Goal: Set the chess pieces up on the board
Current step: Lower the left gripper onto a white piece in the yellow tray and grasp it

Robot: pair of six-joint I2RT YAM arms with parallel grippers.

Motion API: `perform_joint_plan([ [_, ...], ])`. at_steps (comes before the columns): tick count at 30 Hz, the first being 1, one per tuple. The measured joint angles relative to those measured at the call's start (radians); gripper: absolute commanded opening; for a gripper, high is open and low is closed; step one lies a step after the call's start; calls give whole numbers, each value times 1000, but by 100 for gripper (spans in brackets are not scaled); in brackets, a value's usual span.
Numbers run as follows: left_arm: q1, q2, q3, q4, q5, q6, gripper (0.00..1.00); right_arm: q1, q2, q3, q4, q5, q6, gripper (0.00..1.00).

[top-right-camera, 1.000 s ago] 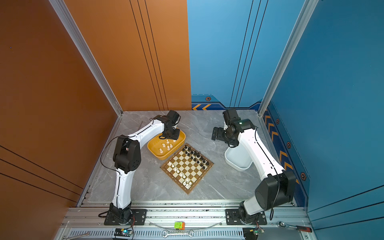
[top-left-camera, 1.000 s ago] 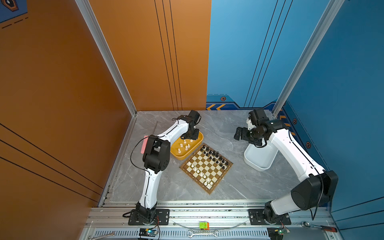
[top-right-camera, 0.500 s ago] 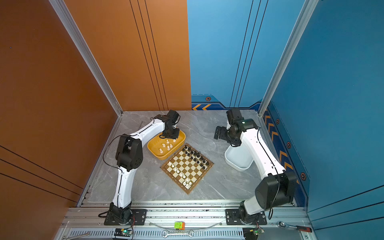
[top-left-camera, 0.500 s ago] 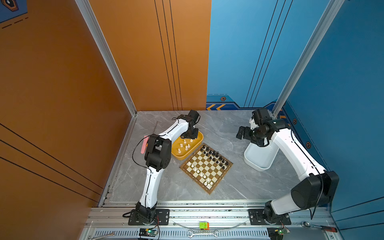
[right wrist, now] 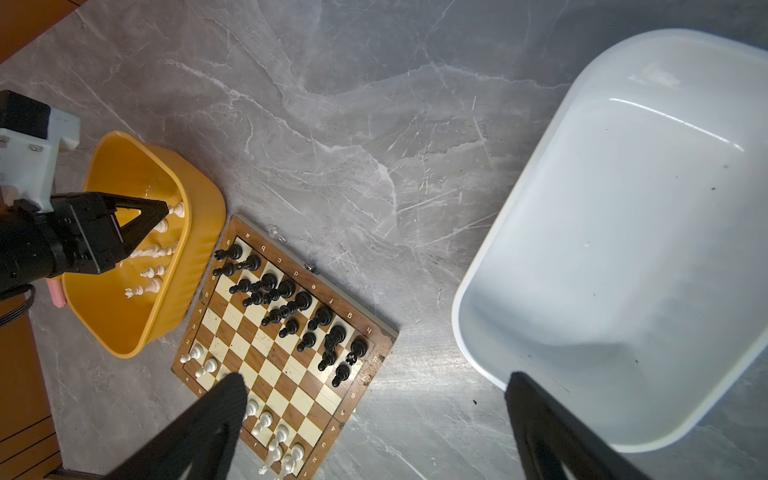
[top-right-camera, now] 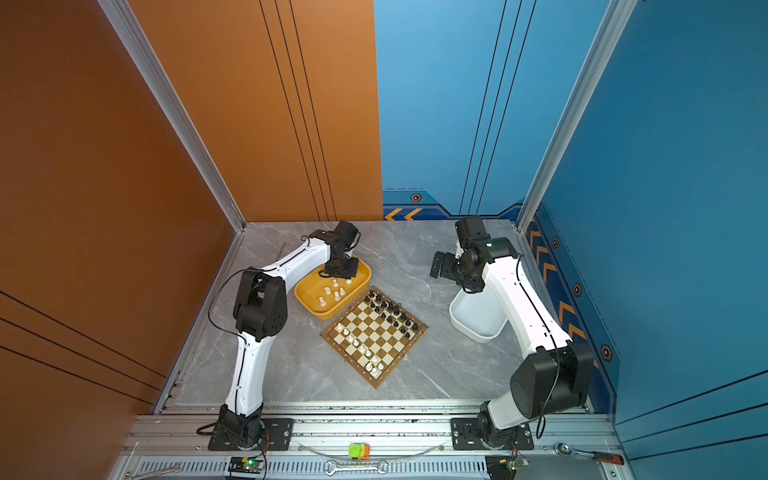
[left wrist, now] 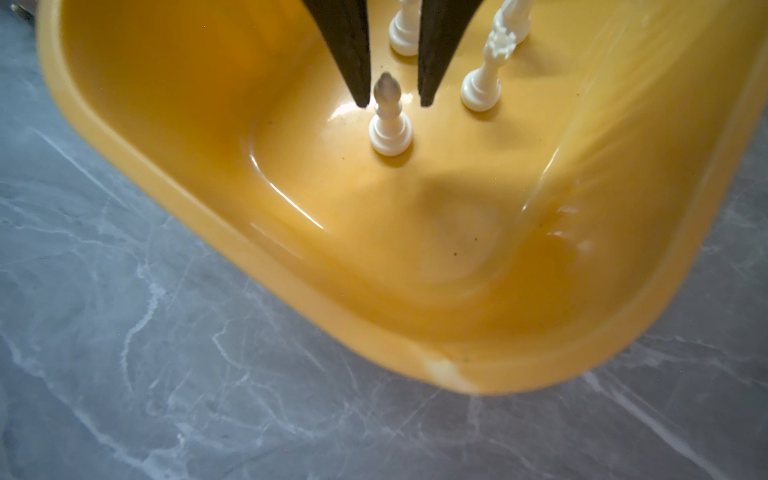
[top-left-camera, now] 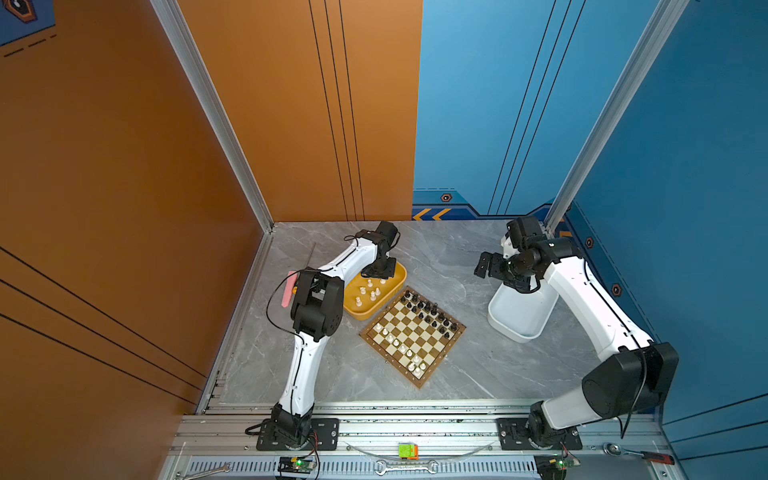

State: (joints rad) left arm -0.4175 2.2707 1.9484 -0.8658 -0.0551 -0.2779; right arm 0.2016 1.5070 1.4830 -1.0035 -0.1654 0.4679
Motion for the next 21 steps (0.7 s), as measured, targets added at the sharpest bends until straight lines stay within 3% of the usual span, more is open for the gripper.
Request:
perform_joint_plan([
  [12, 0, 9, 0, 0, 0, 0, 20, -5, 0, -6, -2, 0, 0, 100],
  [18, 1, 15, 1, 0, 1, 2, 7, -8, 0, -9, -2, 0, 0, 100],
  [21, 1, 15, 4, 0, 1, 4, 6, -9, -6, -16, -3, 0, 0, 100],
])
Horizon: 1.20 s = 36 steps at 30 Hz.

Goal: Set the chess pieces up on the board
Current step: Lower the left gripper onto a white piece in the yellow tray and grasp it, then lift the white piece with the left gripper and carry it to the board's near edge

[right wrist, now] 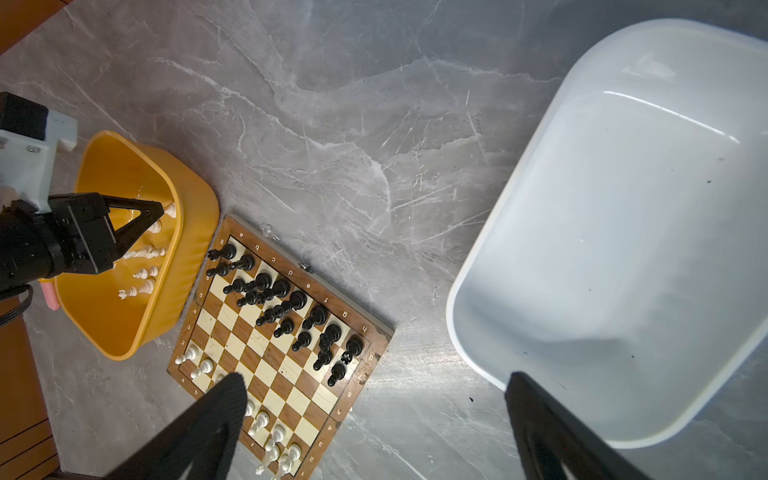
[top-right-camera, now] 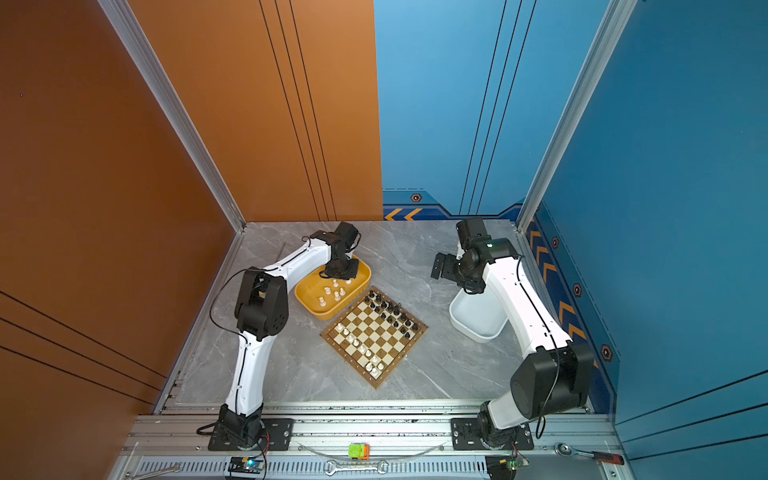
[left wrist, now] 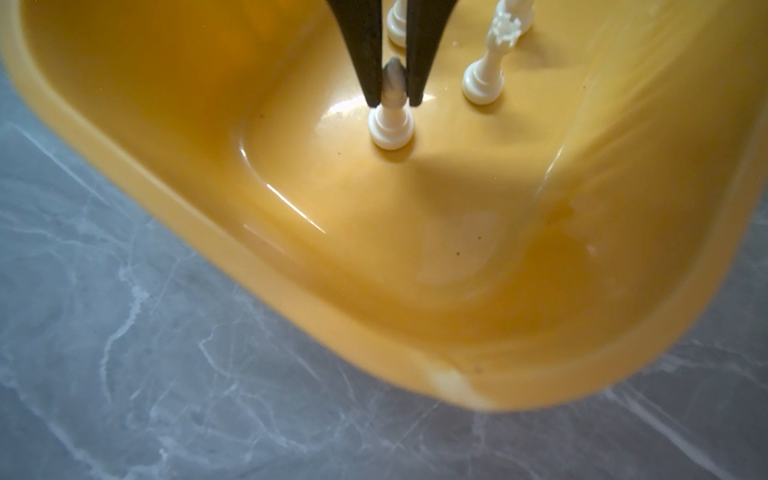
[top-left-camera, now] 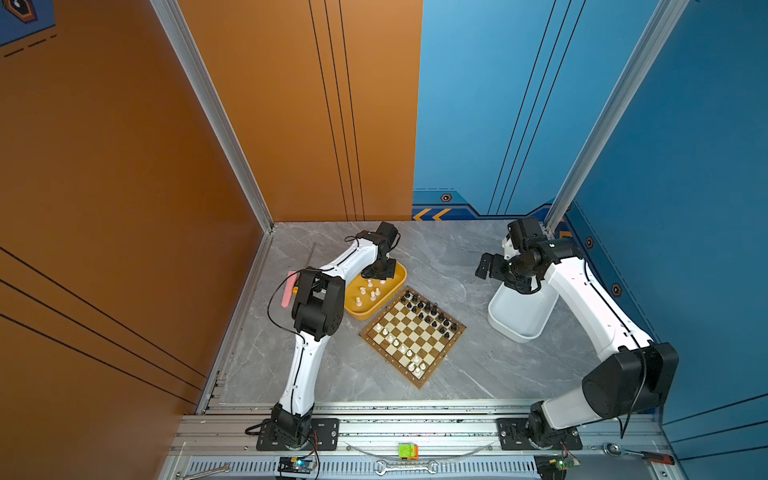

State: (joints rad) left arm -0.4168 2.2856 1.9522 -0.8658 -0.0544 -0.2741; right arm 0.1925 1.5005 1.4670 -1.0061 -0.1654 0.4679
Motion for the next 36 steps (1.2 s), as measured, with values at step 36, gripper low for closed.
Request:
perform_joint_plan([
  [36, -124, -428, -229, -157, -44, -59, 5, 63, -32, -10, -5, -50, -8, 100],
])
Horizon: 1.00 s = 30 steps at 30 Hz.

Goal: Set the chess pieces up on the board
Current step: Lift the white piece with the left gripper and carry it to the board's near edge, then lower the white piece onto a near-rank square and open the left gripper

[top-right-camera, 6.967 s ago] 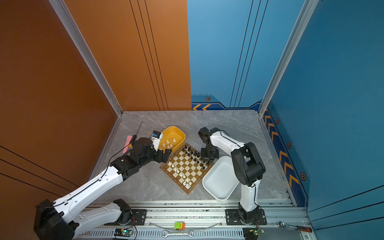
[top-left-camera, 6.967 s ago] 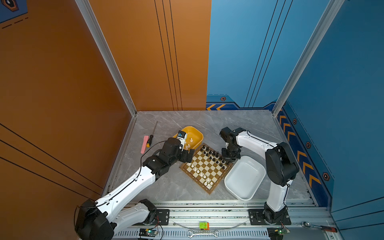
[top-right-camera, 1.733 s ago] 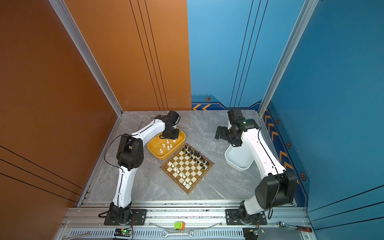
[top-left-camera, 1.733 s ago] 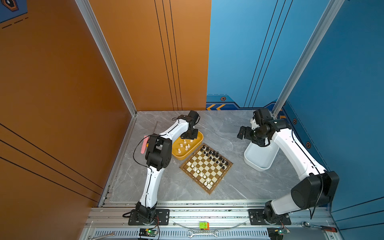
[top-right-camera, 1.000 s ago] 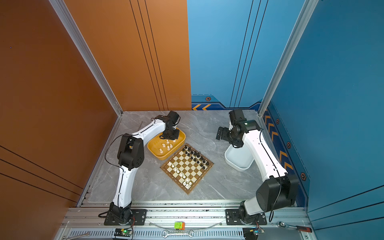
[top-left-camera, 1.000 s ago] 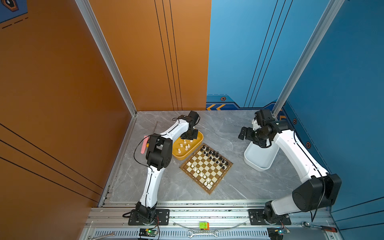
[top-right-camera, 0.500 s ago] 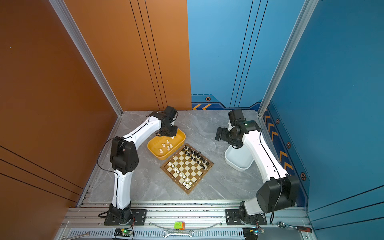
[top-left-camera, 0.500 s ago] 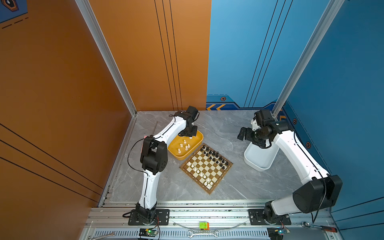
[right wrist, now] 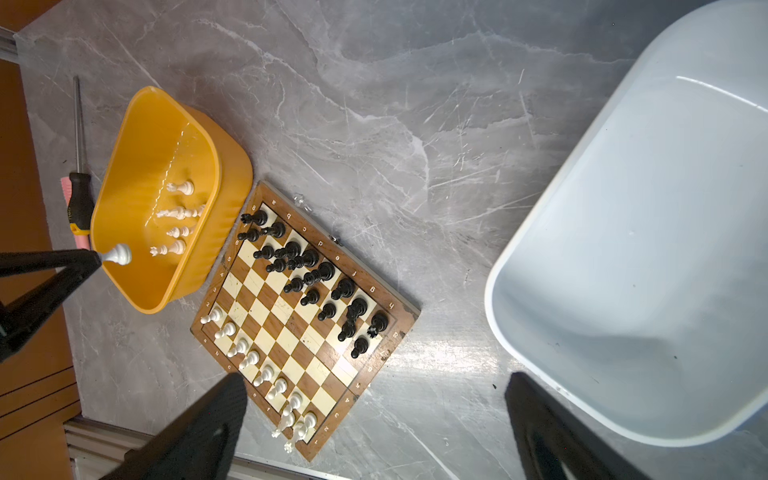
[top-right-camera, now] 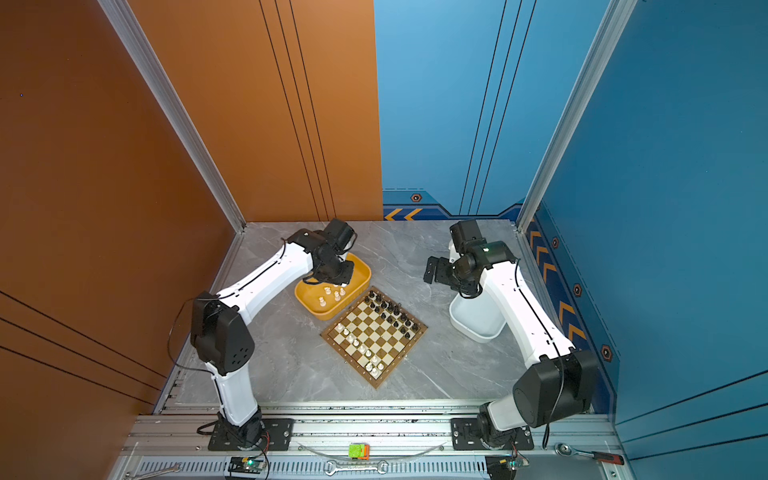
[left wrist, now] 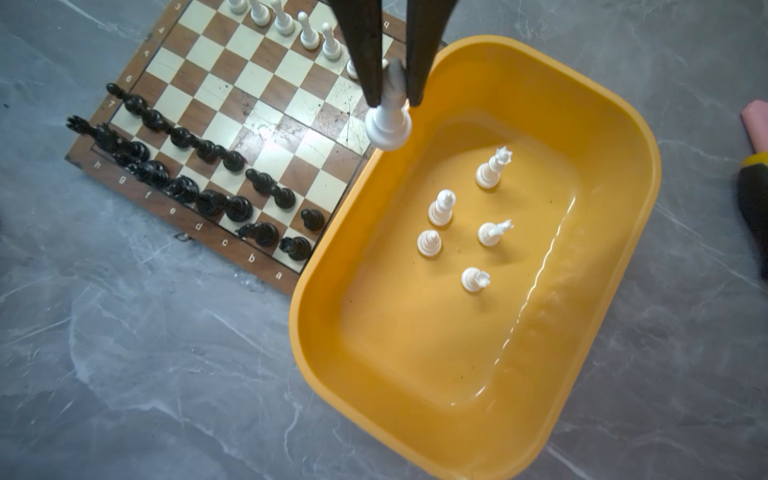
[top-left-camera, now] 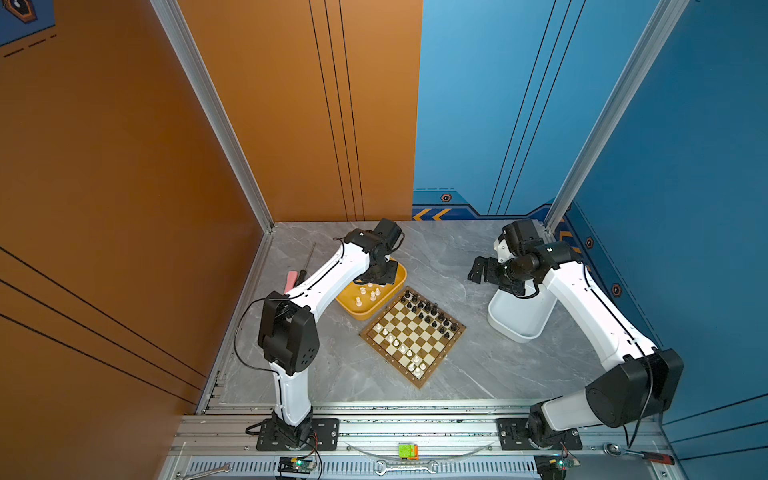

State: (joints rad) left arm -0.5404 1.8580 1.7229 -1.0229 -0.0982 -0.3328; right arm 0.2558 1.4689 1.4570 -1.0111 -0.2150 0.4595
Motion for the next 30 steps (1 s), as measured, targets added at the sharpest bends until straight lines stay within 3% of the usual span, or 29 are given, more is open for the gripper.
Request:
perform_joint_plan([
  [14, -64, -219, -328, -4, -31, -123, 5, 28, 45, 6, -3, -26, -19, 100],
  [30, -83, -246, -531, 145, -16, -214, 6, 34, 101, 85, -42, -26, -45, 100],
])
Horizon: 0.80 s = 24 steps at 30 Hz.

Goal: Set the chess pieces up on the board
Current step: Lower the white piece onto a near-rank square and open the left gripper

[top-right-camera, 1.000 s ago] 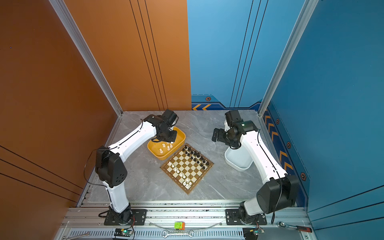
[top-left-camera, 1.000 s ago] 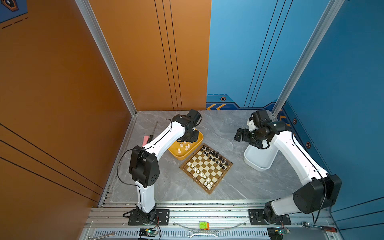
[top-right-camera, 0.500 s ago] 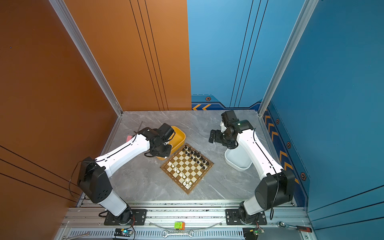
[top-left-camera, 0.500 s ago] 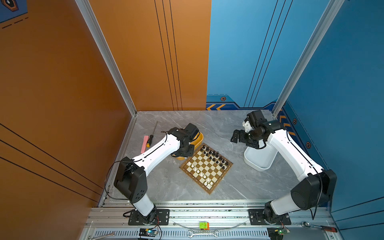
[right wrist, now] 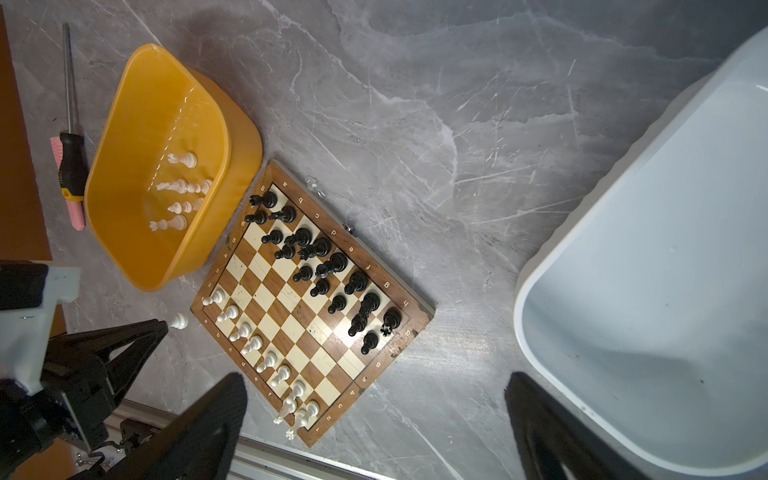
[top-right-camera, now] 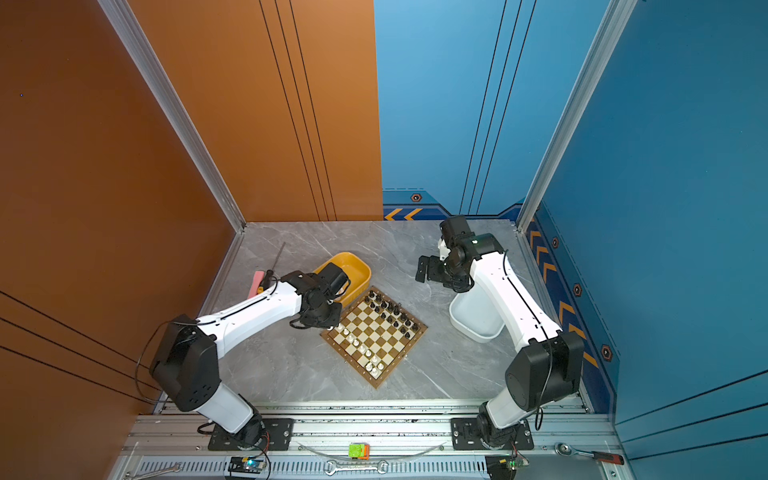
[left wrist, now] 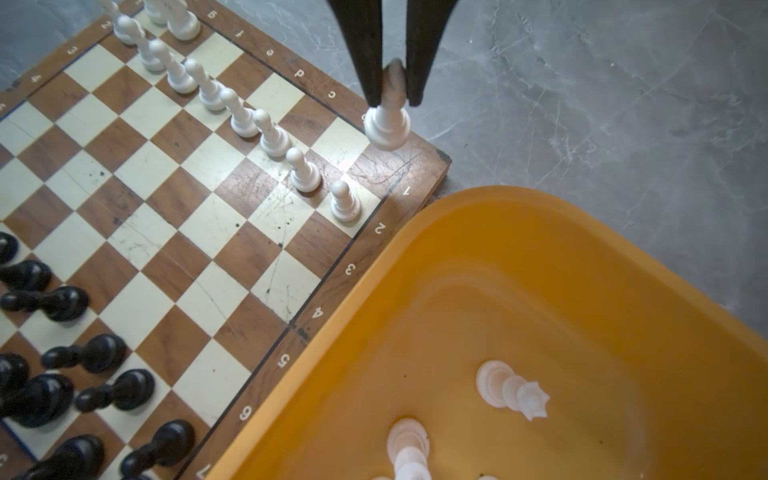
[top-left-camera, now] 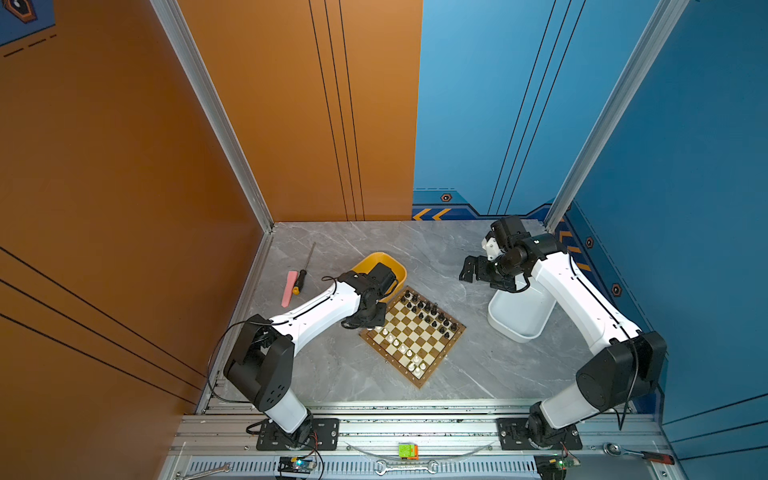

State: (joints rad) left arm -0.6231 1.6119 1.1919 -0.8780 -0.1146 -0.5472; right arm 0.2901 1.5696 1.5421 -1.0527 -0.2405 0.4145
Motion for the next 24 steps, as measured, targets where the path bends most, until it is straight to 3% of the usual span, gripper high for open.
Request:
perform_joint_plan([
  [24, -87, 4, -63, 55, 14, -80, 8, 0, 19, 26, -40, 0, -34, 100],
])
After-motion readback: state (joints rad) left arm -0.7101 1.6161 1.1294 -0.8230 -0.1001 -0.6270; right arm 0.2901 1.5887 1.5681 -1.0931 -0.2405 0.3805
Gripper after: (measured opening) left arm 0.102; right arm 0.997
